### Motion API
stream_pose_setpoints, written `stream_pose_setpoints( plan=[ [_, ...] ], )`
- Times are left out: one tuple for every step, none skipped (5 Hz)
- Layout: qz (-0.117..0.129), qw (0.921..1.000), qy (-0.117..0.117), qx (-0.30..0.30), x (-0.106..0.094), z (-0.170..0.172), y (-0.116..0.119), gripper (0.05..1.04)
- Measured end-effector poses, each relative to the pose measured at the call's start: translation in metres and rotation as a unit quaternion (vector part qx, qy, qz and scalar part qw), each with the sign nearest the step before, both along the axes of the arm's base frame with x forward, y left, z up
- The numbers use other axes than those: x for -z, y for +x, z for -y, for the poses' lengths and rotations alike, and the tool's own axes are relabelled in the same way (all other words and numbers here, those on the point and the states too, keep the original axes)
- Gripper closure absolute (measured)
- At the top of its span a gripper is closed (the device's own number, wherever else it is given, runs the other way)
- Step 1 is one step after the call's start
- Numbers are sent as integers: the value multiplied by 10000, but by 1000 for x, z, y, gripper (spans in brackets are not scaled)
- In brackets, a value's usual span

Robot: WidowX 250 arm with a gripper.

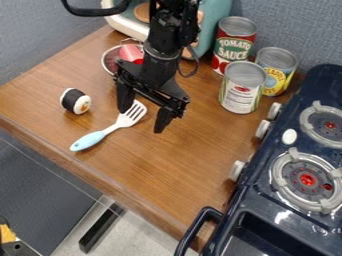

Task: Put the black and white cylinder inside the silver pot

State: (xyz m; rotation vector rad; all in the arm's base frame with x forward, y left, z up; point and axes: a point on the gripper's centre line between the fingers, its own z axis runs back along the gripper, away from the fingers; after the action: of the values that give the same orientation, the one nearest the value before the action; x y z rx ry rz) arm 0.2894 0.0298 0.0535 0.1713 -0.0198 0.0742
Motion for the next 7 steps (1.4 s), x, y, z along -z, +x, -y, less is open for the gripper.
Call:
stream_pose_setpoints(
  plan=[
    [-143,9999,-33,9,8,1,-3,83],
    [-160,9997,-208,-18,13,-13,-8,83],
    [-57,9998,-177,-46,14,-28,-8,83],
    [-12,9982,-376,-460,11,-59,-11,83],
    [-54,9974,-505,-509,11,-74,-6,83],
    [-76,9954,-477,-822,10,-96,-1,83],
    [-286,9942,-369,-967,17,-104,5,83]
  ],
)
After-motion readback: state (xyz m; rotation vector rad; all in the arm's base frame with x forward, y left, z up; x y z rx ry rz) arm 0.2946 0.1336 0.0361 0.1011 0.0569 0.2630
